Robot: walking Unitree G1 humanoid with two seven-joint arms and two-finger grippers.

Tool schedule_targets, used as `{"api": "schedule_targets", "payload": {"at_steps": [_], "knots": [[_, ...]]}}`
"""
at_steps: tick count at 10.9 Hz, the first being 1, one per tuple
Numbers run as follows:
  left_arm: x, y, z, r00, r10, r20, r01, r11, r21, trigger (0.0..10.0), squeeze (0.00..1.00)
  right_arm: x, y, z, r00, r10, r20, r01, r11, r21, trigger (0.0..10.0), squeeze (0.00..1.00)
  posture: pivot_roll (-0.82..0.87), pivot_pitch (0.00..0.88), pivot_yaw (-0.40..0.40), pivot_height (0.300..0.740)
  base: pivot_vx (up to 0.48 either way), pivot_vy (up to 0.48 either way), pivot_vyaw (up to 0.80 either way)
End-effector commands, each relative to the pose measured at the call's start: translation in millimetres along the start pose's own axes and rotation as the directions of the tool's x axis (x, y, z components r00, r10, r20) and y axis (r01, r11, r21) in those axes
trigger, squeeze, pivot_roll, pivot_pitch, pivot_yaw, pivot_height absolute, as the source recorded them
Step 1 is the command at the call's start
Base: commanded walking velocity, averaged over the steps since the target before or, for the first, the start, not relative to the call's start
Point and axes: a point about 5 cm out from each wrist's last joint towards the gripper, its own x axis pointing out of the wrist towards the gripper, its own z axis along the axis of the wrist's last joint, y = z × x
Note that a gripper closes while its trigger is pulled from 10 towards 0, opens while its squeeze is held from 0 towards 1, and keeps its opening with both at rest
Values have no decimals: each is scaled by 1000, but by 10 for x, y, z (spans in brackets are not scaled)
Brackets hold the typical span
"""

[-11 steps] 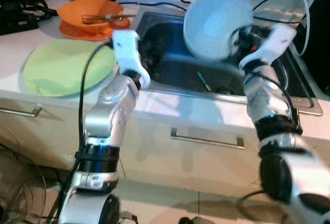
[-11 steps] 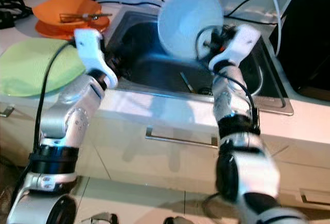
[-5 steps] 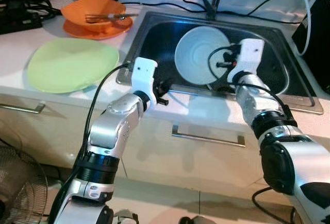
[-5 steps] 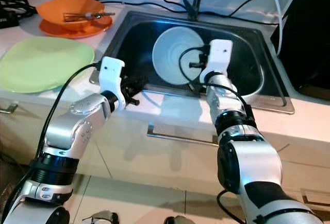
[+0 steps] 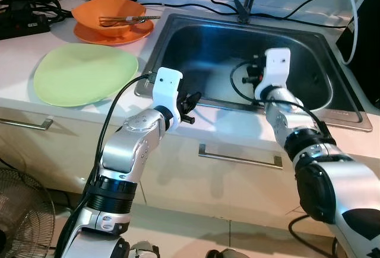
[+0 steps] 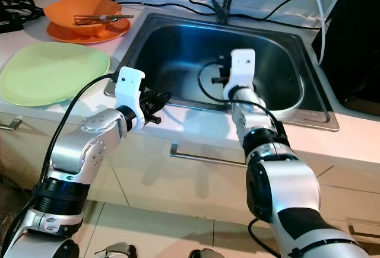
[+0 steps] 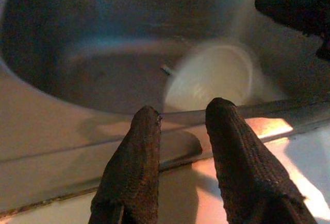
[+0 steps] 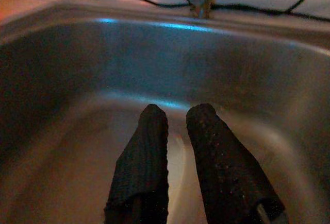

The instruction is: Kitchen organization

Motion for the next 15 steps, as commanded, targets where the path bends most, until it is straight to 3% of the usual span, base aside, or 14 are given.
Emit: {"api": "schedule_targets", "payload": {"at_steps": [1,3,5,6,9,11,13,15], "knots": [[-5,-26,-64,1000,-5,-28,5,1000,0,10000,0,18,7,74,1000,6,24,-6,1000,-11,10000,0,109,59,-66,740,0,0,0],[-9,-24,-54,1000,5,-14,-5,1000,4,10000,0,28,10,159,998,8,70,-7,1000,-8,10000,0,109,60,-66,740,0,0,0],[-11,36,20,995,67,78,-70,997,35,10000,0,37,43,315,985,26,169,-35,998,51,10000,0,98,64,-65,740,0,0,0],[-13,120,76,977,144,158,-157,985,67,10000,0,12,139,433,956,100,277,-123,990,67,10000,0,88,66,-66,740,0,0,0],[-22,164,121,951,180,250,-210,973,99,10000,0,-188,240,511,876,188,444,-287,944,166,10000,0,68,64,-65,740,0,0,0],[-39,162,120,940,192,283,-237,962,136,10000,0,-398,247,263,873,223,434,-330,924,190,10000,0,51,60,-61,740,0,0,0],[-65,185,109,928,204,313,-267,948,172,10000,0,-539,265,-22,904,247,350,-326,926,188,10000,0,51,58,-57,740,0,0,0],[-117,237,80,926,216,310,-304,912,276,10000,0,-584,409,-178,916,267,299,-341,912,228,10000,0,63,57,-52,740,0,0,0]]}}
